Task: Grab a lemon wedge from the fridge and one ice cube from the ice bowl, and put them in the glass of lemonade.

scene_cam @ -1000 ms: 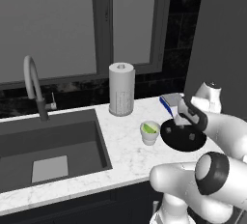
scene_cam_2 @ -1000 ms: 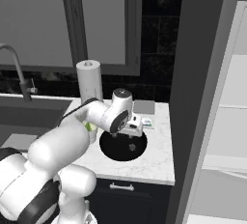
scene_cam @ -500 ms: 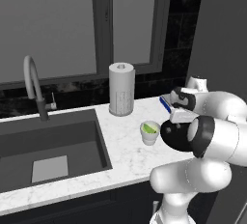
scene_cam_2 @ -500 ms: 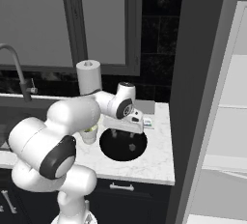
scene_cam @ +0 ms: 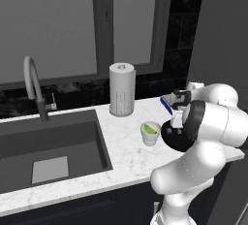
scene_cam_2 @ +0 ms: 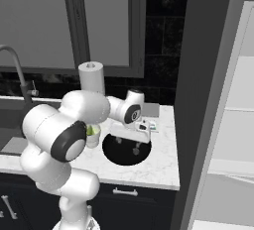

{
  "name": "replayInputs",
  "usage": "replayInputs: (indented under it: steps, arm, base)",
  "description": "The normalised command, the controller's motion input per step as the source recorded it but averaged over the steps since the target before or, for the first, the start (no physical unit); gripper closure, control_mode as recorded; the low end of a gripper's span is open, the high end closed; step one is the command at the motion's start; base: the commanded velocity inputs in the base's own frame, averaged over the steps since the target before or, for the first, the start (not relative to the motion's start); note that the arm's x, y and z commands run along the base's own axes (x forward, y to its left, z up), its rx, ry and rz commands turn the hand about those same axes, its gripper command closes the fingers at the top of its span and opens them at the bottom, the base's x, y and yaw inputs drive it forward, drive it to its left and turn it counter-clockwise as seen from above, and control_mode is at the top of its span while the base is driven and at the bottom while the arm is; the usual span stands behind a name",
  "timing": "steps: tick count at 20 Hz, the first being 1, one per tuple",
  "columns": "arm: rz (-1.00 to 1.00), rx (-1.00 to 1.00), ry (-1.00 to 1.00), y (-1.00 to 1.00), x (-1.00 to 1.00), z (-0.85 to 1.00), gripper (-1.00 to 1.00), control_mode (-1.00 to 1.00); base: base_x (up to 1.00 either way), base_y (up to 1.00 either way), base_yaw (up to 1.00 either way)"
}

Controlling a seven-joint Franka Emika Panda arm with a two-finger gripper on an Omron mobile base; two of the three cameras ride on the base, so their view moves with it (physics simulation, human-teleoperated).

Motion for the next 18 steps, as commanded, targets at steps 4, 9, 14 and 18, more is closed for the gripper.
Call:
replayInputs:
  steps: [4, 9, 14, 18]
  arm:
    - [0.0, 0.03, 0.03, -0.11, 0.0, -0.14, -1.0, -1.0]
    - [-0.01, 0.03, 0.0, -0.11, 0.02, -0.25, -1.0, -1.0]
    - [0.0, 0.03, 0.0, -0.05, 0.02, -0.19, -1.0, -1.0]
    - [0.0, 0.0, 0.0, 0.0, 0.06, -0.32, -1.0, -1.0]
  base:
    - [0.0, 0.0, 0.0]
    - [0.0, 0.0, 0.0]
    - [0.0, 0.0, 0.0]
    - [0.0, 0.0, 0.0]
